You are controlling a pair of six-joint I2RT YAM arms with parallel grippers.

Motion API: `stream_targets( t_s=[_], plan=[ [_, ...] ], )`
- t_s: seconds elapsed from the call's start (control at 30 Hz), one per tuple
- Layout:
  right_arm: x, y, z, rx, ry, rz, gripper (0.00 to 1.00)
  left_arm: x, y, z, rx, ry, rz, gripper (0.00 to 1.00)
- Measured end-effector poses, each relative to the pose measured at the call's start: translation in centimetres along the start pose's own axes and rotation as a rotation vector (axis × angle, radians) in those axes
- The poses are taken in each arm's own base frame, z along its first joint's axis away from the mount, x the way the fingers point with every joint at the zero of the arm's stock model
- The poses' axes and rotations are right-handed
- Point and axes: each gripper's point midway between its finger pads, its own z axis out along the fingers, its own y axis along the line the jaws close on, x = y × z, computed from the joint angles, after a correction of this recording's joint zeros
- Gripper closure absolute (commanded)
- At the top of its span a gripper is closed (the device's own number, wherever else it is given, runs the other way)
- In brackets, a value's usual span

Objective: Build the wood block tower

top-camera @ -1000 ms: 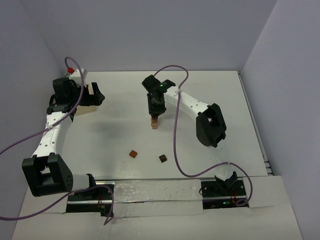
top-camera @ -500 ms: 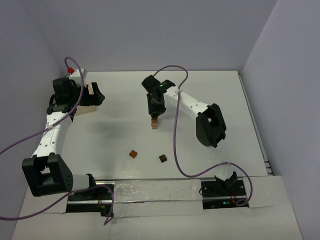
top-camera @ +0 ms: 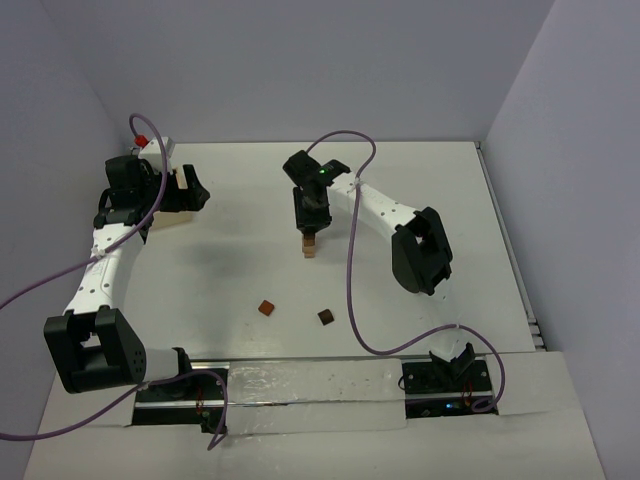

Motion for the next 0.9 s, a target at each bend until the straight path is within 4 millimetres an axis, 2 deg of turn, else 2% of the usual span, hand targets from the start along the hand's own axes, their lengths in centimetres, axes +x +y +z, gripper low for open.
stream_targets(
  t_s=[0.3, 0.37, 0.43, 0.5, 0.9],
  plan=[
    [0.02, 0.01, 0.04, 0.000, 0.001, -0.001, 0.54, 0.00, 0.00, 0.00, 0.000, 0.000, 0.000, 0.01],
    [0.02, 0.02, 0.04, 0.000, 0.001, -0.002, 0.42, 0.01, 0.00, 0.00, 0.000, 0.000, 0.000, 0.01],
    [0.02, 0.00, 0.04, 0.000, 0.001, -0.004, 0.13, 0.00, 0.00, 0.00, 0.000, 0.000, 0.000, 0.01],
    [0.04, 0.03, 0.03, -0.002, 0.002, -0.005, 0.01, 0.00, -0.01, 0.00, 0.000, 0.000, 0.000, 0.01],
    [0.32, 0.35, 0.18, -0.014, 0.014, -0.004, 0.00, -0.08, -0.08, -0.02, 0.004, -0.001, -0.001, 0.01]
  ],
)
